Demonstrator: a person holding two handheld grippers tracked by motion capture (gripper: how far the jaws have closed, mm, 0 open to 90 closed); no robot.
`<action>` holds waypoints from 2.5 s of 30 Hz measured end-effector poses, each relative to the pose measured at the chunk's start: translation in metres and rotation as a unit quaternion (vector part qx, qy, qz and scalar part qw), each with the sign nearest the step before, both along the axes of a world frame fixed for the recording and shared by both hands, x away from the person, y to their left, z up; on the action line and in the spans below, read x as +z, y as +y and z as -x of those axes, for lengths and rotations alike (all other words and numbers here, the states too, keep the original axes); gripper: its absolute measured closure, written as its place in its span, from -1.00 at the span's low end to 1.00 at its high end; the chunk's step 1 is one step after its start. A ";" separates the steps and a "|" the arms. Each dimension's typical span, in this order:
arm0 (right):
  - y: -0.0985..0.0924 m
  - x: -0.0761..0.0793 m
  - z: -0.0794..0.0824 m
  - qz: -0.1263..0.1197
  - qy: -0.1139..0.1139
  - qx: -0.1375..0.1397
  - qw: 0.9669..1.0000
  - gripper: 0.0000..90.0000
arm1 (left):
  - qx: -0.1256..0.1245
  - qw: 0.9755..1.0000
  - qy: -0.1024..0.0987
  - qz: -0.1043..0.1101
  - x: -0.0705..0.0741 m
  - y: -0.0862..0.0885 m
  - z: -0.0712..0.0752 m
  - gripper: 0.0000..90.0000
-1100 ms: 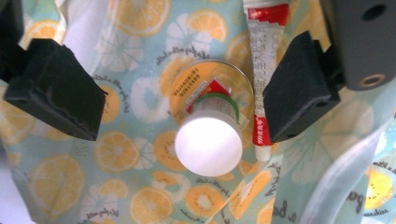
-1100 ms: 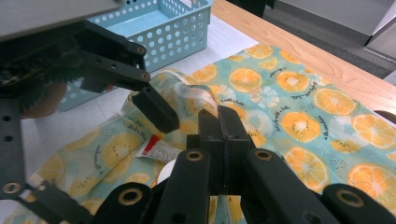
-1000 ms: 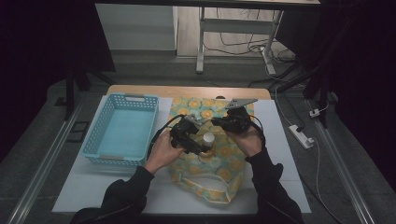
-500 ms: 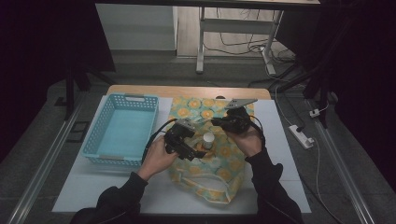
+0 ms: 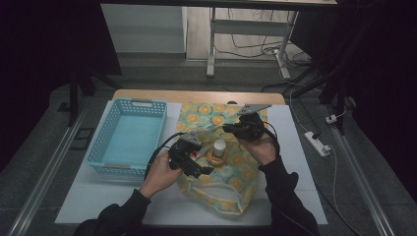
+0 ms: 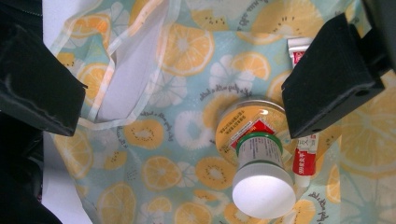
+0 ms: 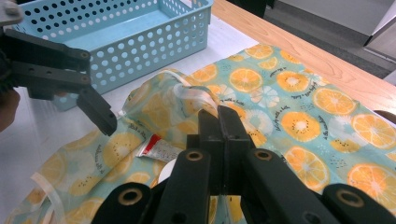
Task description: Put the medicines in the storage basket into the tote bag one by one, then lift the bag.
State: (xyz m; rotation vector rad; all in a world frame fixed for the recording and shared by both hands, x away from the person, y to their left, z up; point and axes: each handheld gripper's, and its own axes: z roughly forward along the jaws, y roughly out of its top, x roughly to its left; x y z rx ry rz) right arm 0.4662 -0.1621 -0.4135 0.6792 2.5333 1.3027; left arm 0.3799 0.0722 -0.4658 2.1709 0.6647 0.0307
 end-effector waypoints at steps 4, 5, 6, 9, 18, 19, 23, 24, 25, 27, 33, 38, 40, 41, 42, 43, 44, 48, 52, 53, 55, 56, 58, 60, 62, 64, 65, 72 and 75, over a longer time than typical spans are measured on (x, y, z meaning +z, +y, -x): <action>0.000 0.000 0.000 0.001 0.000 0.000 1.000 1.00 | 0.006 1.000 -0.005 0.002 -0.003 0.002 0.006 -1.00; 0.000 0.000 0.000 0.002 -0.001 0.000 1.000 1.00 | 0.008 1.000 -0.006 0.000 -0.004 0.003 0.008 -1.00; 0.000 0.000 0.000 0.001 0.000 0.000 1.000 1.00 | 0.008 1.000 -0.004 -0.003 -0.005 0.004 0.009 -1.00; 0.000 0.000 0.001 0.001 0.000 -0.001 1.000 1.00 | 0.007 1.000 0.003 -0.006 -0.011 0.006 0.011 -1.00; -0.001 0.000 0.001 0.002 0.000 0.000 1.000 1.00 | 0.008 1.000 0.008 -0.019 -0.022 0.004 0.017 -1.00; -0.001 0.000 0.000 0.002 0.000 0.000 1.000 1.00 | 0.007 1.000 0.009 -0.020 -0.023 0.004 0.017 -1.00; -0.001 -0.001 0.001 0.003 0.001 0.000 1.000 1.00 | 0.008 1.000 0.009 -0.029 -0.027 0.002 0.019 -1.00; 0.000 0.000 0.001 0.004 0.000 0.001 1.000 1.00 | 0.009 0.999 0.009 -0.031 -0.029 0.001 0.019 -1.00; 0.000 0.000 0.001 0.004 0.000 0.001 1.000 1.00 | 0.009 0.999 0.012 -0.034 -0.031 0.000 0.019 -1.00; 0.000 0.000 0.001 0.004 -0.001 0.001 1.000 1.00 | 0.007 0.999 0.014 -0.038 -0.035 -0.002 0.019 -1.00; 0.000 -0.001 0.001 0.004 0.001 0.000 1.000 1.00 | 0.000 0.998 0.017 -0.061 -0.048 -0.011 0.020 -1.00; 0.001 -0.001 0.001 0.005 0.000 0.002 1.000 1.00 | -0.006 0.997 0.016 -0.077 -0.058 -0.015 0.020 -1.00; 0.001 -0.002 0.001 0.006 0.000 0.003 1.000 1.00 | -0.009 0.996 0.016 -0.085 -0.062 -0.016 0.019 -0.98; 0.002 -0.002 0.001 0.006 0.001 0.003 1.000 1.00 | -0.008 0.996 0.018 -0.087 -0.064 -0.016 0.019 -0.97; 0.002 -0.002 0.001 0.006 0.001 0.003 1.000 1.00 | -0.009 0.995 0.017 -0.094 -0.066 -0.017 0.018 -0.97; 0.002 -0.002 0.001 0.005 0.001 0.003 1.000 1.00 | -0.009 0.995 0.015 -0.098 -0.068 -0.017 0.018 -0.97; 0.002 -0.002 0.001 0.006 0.001 0.003 1.000 1.00 | -0.008 0.994 0.013 -0.104 -0.069 -0.018 0.018 -0.96; 0.002 -0.002 0.001 0.006 0.001 0.003 1.000 1.00 | -0.009 0.992 -0.005 -0.122 -0.069 -0.020 0.020 -0.93; 0.002 -0.002 0.001 0.006 0.002 0.003 1.000 1.00 | -0.014 0.991 -0.018 -0.133 -0.068 -0.020 0.022 -0.81; 0.002 -0.002 0.001 0.007 0.002 0.003 1.000 1.00 | -0.017 0.991 -0.019 -0.133 -0.067 -0.020 0.022 -0.73; 0.002 -0.002 0.001 0.007 0.002 0.004 1.000 1.00 | -0.018 0.991 -0.019 -0.131 -0.066 -0.018 0.021 -0.55; 0.003 -0.002 0.001 0.006 0.001 0.003 1.000 1.00 | -0.015 0.991 -0.017 -0.131 -0.065 -0.017 0.021 -0.47; 0.003 -0.003 0.001 0.008 0.001 0.004 1.000 1.00 | -0.017 0.991 -0.017 -0.133 -0.063 -0.016 0.019 -0.28; 0.004 -0.003 0.001 0.009 0.002 0.005 1.000 1.00 | -0.018 0.991 -0.016 -0.133 -0.062 -0.015 0.018 0.01; 0.004 -0.003 0.001 0.009 0.003 0.005 1.000 1.00 | -0.015 0.991 -0.012 -0.132 -0.061 -0.014 0.018 0.27; 0.004 -0.003 0.001 0.009 0.003 0.005 1.000 1.00 | -0.014 0.991 -0.004 -0.131 -0.060 -0.014 0.016 0.52; 0.004 -0.003 0.001 0.009 0.004 0.004 1.000 1.00 | -0.015 0.991 0.002 -0.129 -0.059 -0.015 0.015 0.66; 0.003 -0.004 0.000 0.009 0.007 0.008 1.000 1.00 | 0.008 0.991 0.041 -0.130 -0.056 -0.019 0.014 0.97; 0.003 -0.004 0.000 0.010 0.008 0.007 1.000 1.00 | 0.021 0.990 0.039 -0.134 -0.054 -0.021 0.015 0.98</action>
